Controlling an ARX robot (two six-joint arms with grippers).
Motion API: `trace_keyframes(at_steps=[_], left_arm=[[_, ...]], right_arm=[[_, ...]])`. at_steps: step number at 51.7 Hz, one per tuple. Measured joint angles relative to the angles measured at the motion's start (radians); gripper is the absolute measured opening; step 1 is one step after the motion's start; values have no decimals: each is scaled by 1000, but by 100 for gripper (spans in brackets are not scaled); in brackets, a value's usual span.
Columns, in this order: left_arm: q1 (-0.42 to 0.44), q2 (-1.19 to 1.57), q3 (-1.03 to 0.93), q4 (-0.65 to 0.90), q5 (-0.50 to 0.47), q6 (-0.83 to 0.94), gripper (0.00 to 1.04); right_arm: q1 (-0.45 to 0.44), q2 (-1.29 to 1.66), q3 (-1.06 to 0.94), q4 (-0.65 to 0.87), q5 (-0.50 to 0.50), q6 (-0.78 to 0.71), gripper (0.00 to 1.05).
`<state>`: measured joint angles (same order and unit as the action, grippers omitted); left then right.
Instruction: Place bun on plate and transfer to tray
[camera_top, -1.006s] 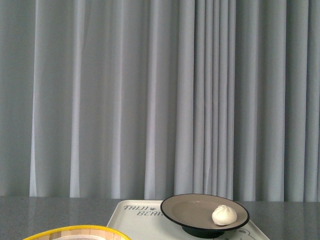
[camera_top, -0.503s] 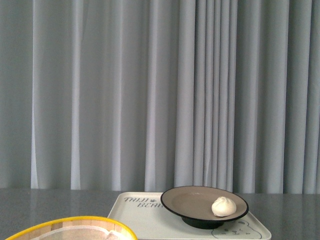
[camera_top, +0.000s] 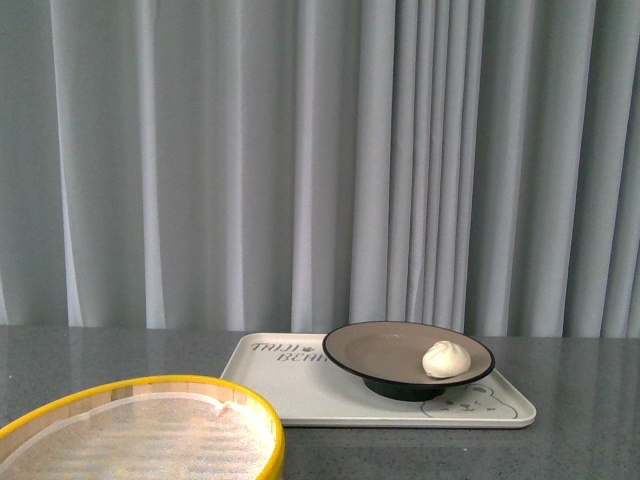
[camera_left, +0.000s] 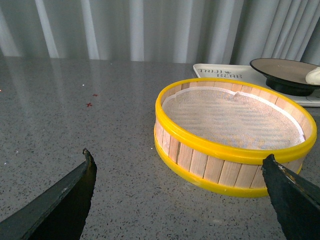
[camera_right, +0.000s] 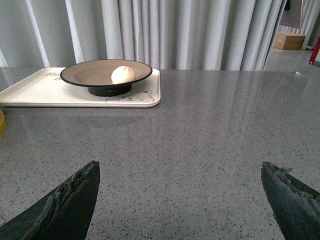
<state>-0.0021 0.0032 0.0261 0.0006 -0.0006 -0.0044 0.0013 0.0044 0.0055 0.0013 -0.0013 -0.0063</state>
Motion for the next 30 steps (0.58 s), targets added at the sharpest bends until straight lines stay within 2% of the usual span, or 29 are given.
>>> trace_keyframes(at_steps=[30], left_arm=[[0,0,0,0,0,0,98]], right_arm=[[0,0,0,0,0,0,96]])
